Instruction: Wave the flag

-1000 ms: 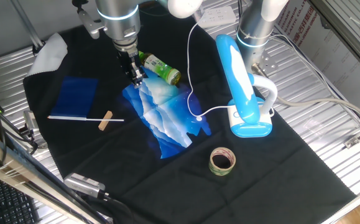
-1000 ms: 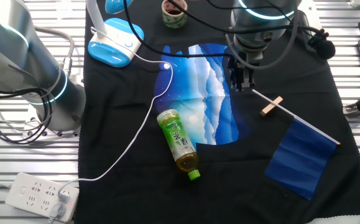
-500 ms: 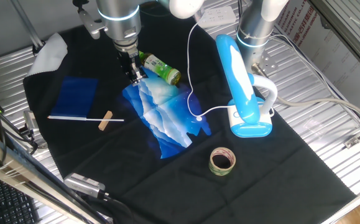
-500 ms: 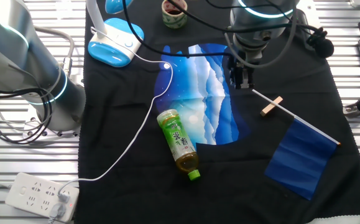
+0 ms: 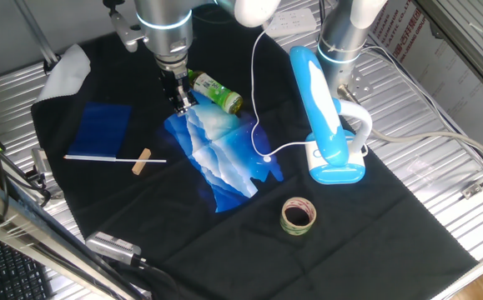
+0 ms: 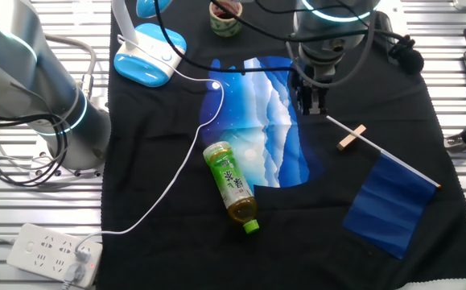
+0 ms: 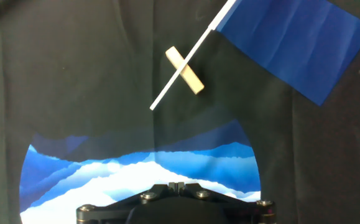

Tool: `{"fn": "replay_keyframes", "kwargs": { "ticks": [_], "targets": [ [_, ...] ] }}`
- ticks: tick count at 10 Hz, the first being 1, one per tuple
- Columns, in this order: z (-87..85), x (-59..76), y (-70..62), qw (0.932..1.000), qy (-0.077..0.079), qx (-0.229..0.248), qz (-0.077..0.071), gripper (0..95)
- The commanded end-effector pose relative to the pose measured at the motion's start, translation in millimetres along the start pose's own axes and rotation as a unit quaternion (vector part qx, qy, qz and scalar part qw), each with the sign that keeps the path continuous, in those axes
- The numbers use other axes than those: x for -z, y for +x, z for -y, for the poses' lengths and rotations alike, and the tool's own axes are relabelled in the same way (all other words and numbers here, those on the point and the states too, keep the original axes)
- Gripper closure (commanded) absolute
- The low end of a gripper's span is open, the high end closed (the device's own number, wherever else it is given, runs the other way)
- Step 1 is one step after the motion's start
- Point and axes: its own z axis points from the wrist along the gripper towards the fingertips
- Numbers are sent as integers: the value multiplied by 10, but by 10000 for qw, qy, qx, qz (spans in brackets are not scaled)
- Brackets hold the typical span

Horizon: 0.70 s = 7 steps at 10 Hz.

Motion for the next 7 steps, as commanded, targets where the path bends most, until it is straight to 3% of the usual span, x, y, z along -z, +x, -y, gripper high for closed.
{"fn": "replay_keyframes", "kwargs": {
  "ticks": [1,2,5,7],
  "targets": [
    [34,-115,-26,9997,35,-117,222,950],
    [41,-139,-39,9995,38,-169,252,950],
    [18,-184,-279,9987,223,-392,221,950],
    [-4,-220,-439,9983,194,-495,223,950]
  ]
}}
